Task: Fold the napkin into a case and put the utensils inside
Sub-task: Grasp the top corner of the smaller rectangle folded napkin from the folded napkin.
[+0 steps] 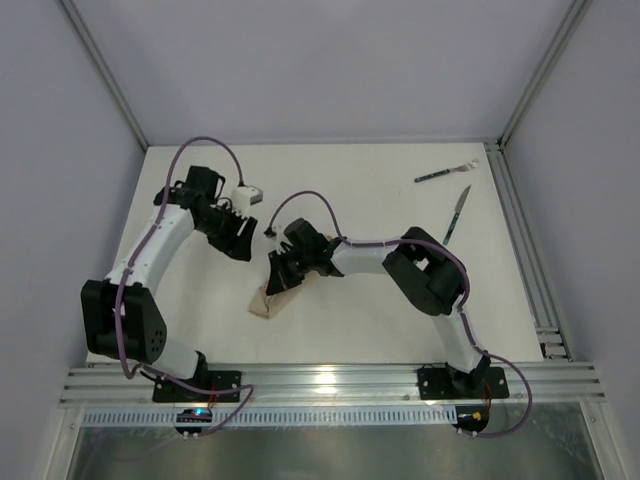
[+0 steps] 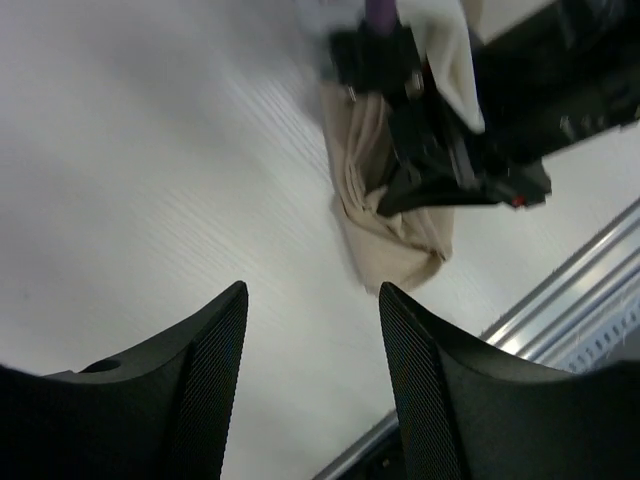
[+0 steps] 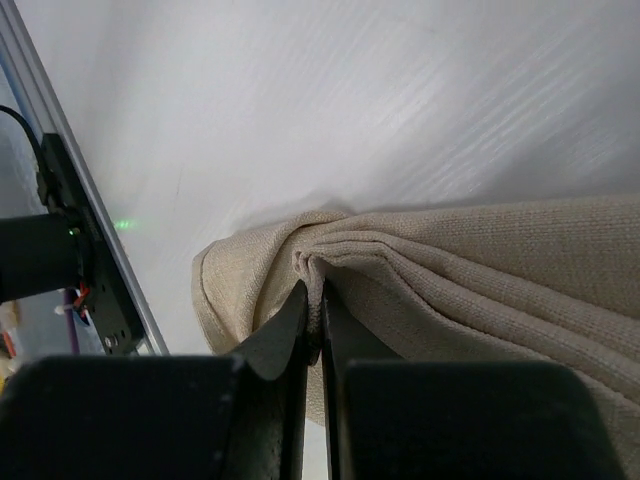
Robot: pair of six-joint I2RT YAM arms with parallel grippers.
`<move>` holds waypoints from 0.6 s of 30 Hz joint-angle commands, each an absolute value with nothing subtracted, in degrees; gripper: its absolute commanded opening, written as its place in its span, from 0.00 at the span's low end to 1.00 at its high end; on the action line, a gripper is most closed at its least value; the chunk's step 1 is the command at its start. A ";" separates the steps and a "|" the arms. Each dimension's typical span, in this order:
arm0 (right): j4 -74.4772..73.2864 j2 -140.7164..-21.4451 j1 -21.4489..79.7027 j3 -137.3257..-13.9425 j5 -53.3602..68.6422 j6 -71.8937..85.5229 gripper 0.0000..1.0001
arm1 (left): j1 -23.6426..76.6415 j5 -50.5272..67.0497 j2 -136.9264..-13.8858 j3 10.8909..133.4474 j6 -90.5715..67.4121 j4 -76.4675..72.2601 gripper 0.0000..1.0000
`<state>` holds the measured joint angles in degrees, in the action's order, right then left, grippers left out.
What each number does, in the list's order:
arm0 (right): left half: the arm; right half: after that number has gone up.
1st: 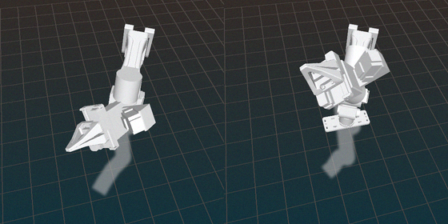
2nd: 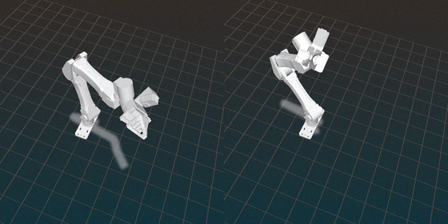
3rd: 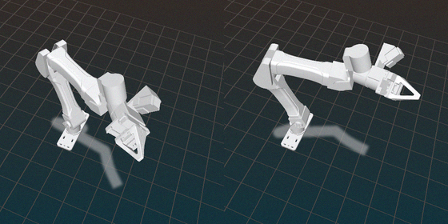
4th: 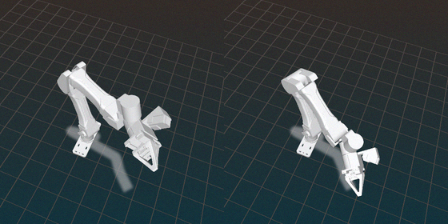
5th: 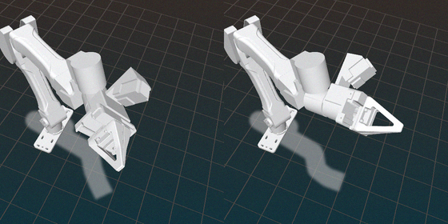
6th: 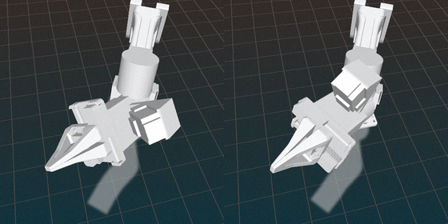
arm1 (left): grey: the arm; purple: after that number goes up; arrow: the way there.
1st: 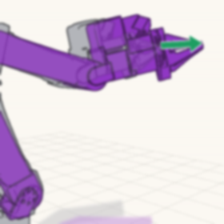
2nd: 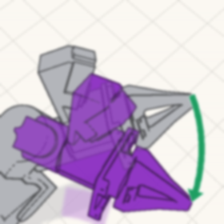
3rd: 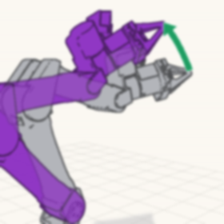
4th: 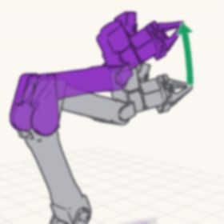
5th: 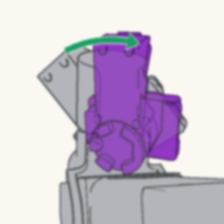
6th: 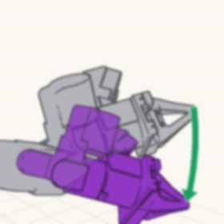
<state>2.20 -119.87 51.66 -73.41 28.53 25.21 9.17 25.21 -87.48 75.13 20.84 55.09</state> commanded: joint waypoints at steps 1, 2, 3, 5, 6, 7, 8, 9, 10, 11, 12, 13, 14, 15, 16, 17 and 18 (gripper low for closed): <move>3.07 -123.57 49.31 -77.07 30.50 29.79 0.04 | 7.73 24.78 -86.84 68.57 28.28 64.32 0.57; 3.60 -123.84 49.13 -77.60 30.59 30.84 0.04 | 7.73 25.39 -86.92 66.73 29.00 65.64 0.57; 4.30 -124.19 49.13 -77.78 30.67 31.46 0.04 | 7.73 25.75 -86.92 63.23 29.87 66.00 0.57; 5.79 -124.36 49.04 -77.78 31.02 33.21 0.04 | 7.73 25.49 -87.45 60.39 31.46 65.57 0.58; 6.15 -124.63 49.04 -77.78 31.29 33.66 0.04 | 7.73 25.40 -87.54 58.12 31.64 64.70 0.59; 6.33 -124.72 48.87 -77.87 31.38 34.10 0.04 | 7.73 25.40 -87.71 57.23 31.55 63.56 0.59; 6.42 -124.63 48.95 -77.78 31.46 34.62 0.04 | 7.82 25.49 -87.80 56.61 31.55 61.72 0.60; 6.68 -124.63 48.87 -77.52 31.38 34.89 0.04 | 7.91 25.66 -88.41 56.17 31.47 60.66 0.60; 7.11 -124.37 48.78 -77.35 31.46 35.24 0.04 | 8.17 25.93 -88.85 55.81 31.38 59.69 0.60; 7.82 -124.19 48.61 -76.82 31.55 35.51 0.04 | 8.43 26.54 -89.38 55.72 30.94 58.72 0.60; 8.26 -124.19 48.52 -76.56 31.55 36.29 0.04 | 8.70 26.89 -90.52 55.64 30.68 56.80 0.60; 8.87 -124.10 48.43 -76.29 31.73 36.65 0.04 | 9.40 26.98 -91.05 55.37 30.41 55.65 0.60; 9.75 -123.93 48.34 -75.77 31.99 37.09 0.04 | 9.93 26.46 -91.58 55.11 30.06 54.50 0.60; 10.10 -123.84 48.25 -75.50 32.08 37.44 0.04 | 10.45 26.28 -92.71 55.02 29.62 52.49 0.59; 10.46 -123.84 48.25 -75.41 32.17 37.62 0.04 | 11.59 26.37 -93.42 54.85 29.45 51.77 0.58; 10.81 -123.66 48.25 -75.06 32.25 37.79 0.04 | 12.04 26.45 -94.12 54.93 29.44 51.51 0.57; 11.25 -123.49 48.25 -74.80 32.34 38.32 0.04 | 12.56 26.46 -94.91 54.93 29.44 51.16 0.54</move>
<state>7.86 -123.79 48.60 -75.70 31.77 35.97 10.98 25.28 -93.36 55.20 29.21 55.37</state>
